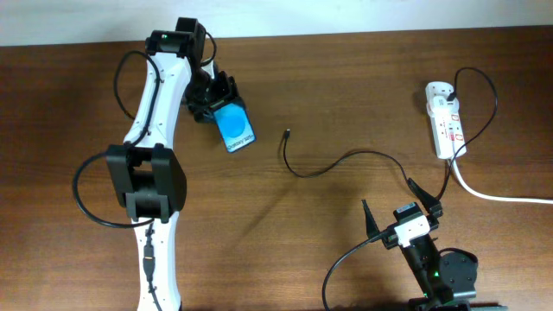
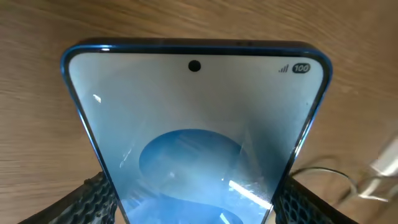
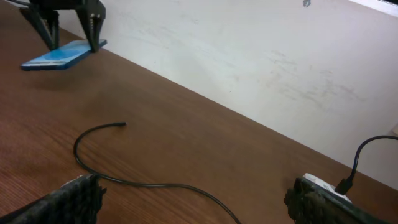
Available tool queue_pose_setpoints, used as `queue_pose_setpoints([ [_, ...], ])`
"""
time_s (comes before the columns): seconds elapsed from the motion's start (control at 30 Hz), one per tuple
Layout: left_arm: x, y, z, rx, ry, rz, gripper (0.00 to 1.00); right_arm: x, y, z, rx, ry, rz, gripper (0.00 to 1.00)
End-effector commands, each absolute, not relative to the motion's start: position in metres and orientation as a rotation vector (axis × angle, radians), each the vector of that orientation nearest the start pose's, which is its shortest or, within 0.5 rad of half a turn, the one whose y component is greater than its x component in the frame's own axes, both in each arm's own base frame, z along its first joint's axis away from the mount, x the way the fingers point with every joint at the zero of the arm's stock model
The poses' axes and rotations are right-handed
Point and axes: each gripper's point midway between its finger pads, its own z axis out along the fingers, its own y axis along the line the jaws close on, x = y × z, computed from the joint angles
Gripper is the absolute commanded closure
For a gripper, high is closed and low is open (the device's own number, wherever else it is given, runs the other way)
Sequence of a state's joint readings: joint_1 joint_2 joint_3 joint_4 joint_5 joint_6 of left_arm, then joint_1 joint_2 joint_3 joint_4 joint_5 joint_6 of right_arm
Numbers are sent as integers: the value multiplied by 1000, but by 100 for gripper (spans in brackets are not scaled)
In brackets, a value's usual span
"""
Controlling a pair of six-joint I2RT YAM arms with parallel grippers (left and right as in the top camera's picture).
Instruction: Plug charger to phone and switch on socket
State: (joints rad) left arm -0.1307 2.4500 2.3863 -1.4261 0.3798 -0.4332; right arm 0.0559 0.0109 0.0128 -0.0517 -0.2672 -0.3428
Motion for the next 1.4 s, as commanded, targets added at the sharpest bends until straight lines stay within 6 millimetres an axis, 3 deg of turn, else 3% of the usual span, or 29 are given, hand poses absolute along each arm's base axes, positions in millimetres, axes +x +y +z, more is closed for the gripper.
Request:
queue_pose_setpoints([
  [0.0,481,-144,111,-675,3036,-787,98,236,62,163,-525,1532,18,2],
  [0.27,474,-183,140,-711,3002,-1231,100,236,65,170,-531,1498,23,2],
  [0.3,470,-183,139,-765,3018,-1226,100,234,69,179,-544,1456,41,2],
  [0.4,459,-181,138,-1209,3036,-1191,100,234,69,192,-365,1462,223,2],
  [0.53,454,-194,153,-1254,3029,-1371,100,229,69,216,-274,1469,323,2],
  [0.7,451,-208,173,-1235,2999,-1606,100,233,70,243,-261,1669,351,2],
  [0.87,450,-214,185,-1222,2971,-1749,100,265,77,272,-246,2006,424,2],
  [0.93,450,-217,192,-1212,2954,-1824,100,271,93,282,-293,2091,544,2],
  [1.03,444,-217,193,-1268,2973,-1824,100,288,106,279,-312,2226,662,2],
  [1.1,442,-217,193,-1284,2978,-1823,100,301,109,255,-291,2309,692,2],
  [1.2,434,-217,195,-1363,3001,-1826,100,302,117,222,-268,2442,797,2],
  [1.27,433,-226,225,-1358,2900,-2144,100,305,117,213,-259,2472,804,1],
  [1.37,433,-227,231,-1352,2873,-2209,100,313,116,214,-143,2477,828,0],
])
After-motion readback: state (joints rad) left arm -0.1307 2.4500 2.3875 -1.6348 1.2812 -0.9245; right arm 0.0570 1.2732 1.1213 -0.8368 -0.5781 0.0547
